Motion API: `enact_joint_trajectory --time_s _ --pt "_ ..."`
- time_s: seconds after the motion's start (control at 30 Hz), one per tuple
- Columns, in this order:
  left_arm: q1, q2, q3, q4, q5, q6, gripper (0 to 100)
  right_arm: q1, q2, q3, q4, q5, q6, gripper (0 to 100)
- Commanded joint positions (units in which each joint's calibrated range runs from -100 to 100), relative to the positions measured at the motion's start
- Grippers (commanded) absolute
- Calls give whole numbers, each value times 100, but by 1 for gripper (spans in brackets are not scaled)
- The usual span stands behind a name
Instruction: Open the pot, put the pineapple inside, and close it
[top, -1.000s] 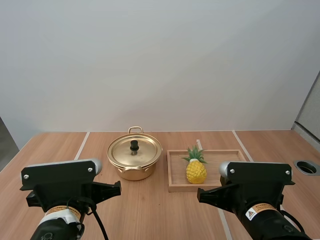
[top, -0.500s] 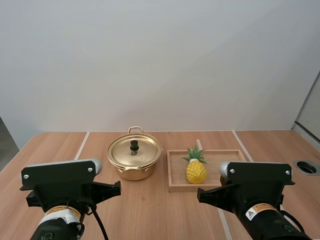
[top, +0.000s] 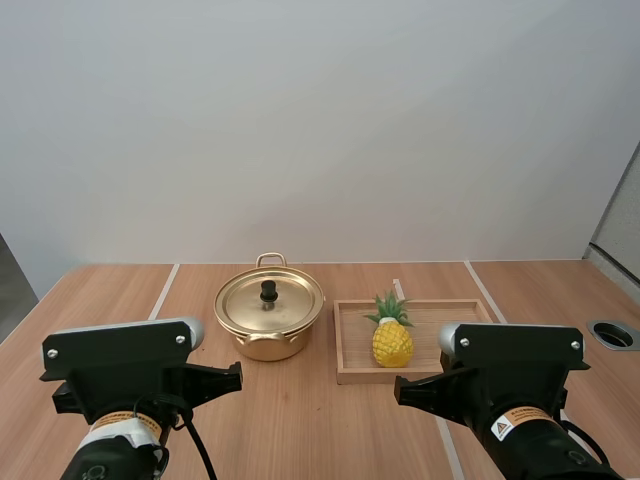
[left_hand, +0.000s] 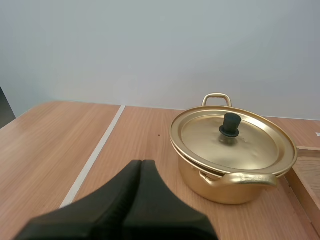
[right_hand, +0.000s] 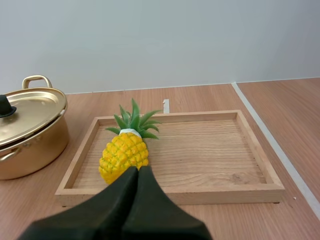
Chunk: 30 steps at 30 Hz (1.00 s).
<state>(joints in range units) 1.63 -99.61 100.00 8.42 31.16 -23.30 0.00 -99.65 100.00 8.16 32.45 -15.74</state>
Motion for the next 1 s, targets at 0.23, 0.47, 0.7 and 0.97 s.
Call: enact_joint_trajectory --time_s 0.23,0.47,0.7,0.97 --pt "-26 -39 0 -94 -128 -66 0 -20 -35 0 32 -105 -3 0" --pt "-26 -39 0 -94 -128 -66 0 -20 -35 0 32 -105 -3 0" --pt "-26 -39 0 -94 -128 -66 0 -20 -35 0 49 -105 -3 0" --pt "-26 -39 0 -95 -183 -66 0 -20 -35 0 177 -105 -3 0"
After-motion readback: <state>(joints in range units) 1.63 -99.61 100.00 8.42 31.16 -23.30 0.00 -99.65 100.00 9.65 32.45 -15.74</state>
